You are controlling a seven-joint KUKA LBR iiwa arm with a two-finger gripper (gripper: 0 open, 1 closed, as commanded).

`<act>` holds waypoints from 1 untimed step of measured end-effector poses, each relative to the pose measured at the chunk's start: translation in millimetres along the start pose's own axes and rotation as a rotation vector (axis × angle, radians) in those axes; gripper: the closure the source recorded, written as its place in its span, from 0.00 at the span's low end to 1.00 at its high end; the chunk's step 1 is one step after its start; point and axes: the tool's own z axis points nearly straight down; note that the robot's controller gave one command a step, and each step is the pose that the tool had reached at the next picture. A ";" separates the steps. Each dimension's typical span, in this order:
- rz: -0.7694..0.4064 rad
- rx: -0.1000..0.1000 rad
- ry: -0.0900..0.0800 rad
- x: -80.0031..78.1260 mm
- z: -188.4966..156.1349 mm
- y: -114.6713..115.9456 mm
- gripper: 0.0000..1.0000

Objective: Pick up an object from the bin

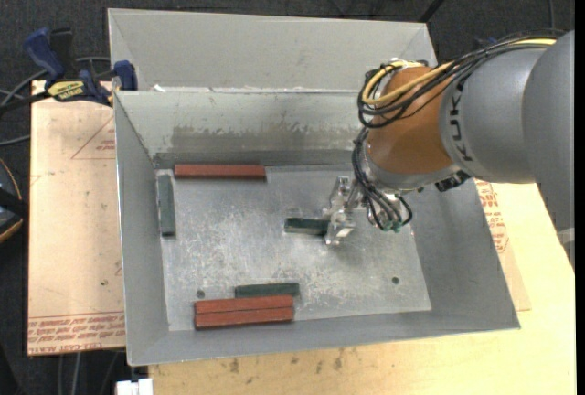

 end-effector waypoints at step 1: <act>0.000 0.000 0.000 0.0 0.0 0.0 1.00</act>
Offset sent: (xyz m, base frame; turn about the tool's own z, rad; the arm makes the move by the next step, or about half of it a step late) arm 0.0028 -0.0210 0.1425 -0.0359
